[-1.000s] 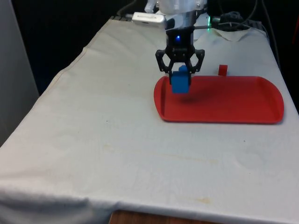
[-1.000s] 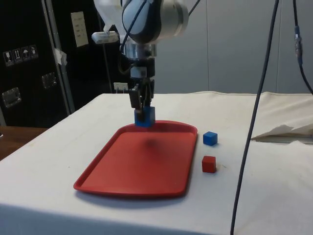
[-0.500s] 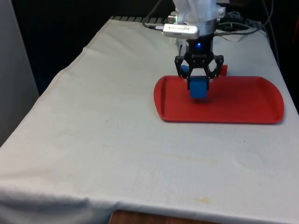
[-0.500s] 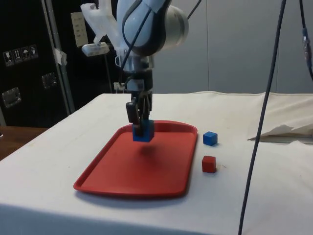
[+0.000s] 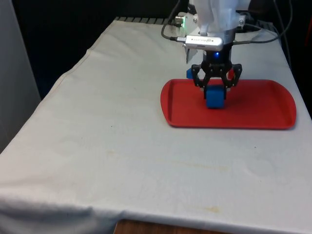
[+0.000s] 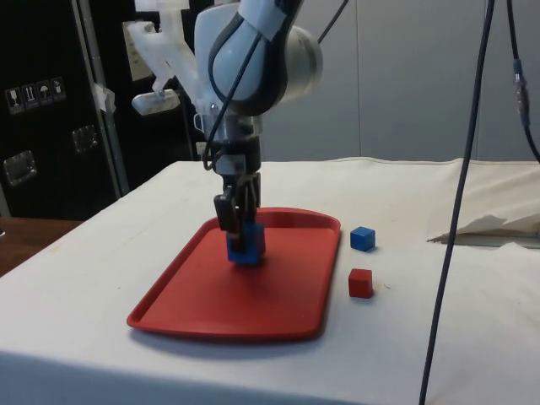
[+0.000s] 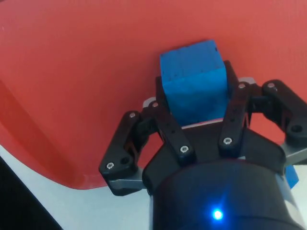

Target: Pick up the largest block and place it onto the tray.

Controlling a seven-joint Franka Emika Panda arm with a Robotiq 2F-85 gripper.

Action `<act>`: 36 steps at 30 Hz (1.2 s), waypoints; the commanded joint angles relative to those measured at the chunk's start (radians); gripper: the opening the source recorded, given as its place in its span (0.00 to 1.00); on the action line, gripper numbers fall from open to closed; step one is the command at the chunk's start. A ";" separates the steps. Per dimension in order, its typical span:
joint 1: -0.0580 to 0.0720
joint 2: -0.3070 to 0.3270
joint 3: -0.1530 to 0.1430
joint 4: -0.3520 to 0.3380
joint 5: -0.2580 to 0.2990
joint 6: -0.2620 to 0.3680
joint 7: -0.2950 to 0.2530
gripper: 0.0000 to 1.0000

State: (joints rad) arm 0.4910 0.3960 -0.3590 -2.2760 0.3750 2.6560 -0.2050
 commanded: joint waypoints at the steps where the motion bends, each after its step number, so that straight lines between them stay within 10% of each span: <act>1: 0.002 0.005 0.003 0.002 0.004 0.008 0.004 0.00; 14: 0.000 0.005 0.007 0.003 0.001 0.001 0.004 0.02; 22: -0.001 0.005 0.007 0.003 0.000 -0.001 0.003 0.92; 36: 0.008 -0.035 -0.005 0.001 -0.015 -0.015 0.017 1.00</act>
State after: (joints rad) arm 0.4900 0.3700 -0.3520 -2.2690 0.3750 2.6470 -0.2020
